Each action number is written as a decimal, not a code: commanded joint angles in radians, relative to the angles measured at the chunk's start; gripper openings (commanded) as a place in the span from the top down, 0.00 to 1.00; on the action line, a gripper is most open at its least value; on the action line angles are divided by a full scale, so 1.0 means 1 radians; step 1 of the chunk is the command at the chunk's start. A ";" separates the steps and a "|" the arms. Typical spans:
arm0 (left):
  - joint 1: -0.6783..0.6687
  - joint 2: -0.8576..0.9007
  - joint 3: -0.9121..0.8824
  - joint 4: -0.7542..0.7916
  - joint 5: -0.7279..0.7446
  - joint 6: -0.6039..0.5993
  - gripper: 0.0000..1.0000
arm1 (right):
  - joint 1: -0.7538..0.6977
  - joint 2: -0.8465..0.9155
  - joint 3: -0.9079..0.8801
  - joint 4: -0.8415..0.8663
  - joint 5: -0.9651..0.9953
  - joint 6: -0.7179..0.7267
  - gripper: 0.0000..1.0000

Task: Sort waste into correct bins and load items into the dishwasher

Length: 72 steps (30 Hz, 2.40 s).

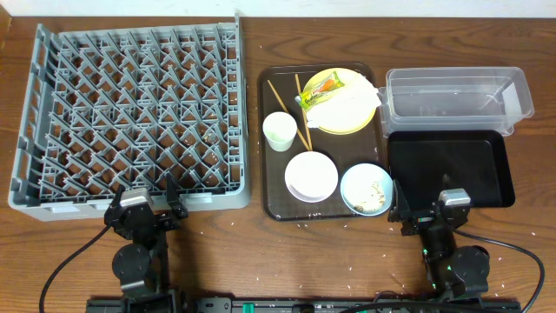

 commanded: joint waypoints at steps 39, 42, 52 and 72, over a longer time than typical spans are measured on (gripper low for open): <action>-0.002 -0.006 -0.017 -0.034 0.003 0.017 0.09 | 0.018 0.062 -0.002 -0.005 0.000 -0.090 0.01; -0.002 -0.006 -0.017 -0.034 0.003 0.017 0.09 | 0.017 0.063 -0.002 -0.004 0.018 -0.166 0.01; -0.002 -0.006 -0.017 -0.034 0.003 0.017 0.09 | 0.017 0.063 -0.002 0.010 0.051 -0.173 0.01; -0.002 -0.006 -0.017 -0.034 0.003 0.017 0.09 | 0.017 0.398 0.435 0.108 -0.169 -0.128 0.01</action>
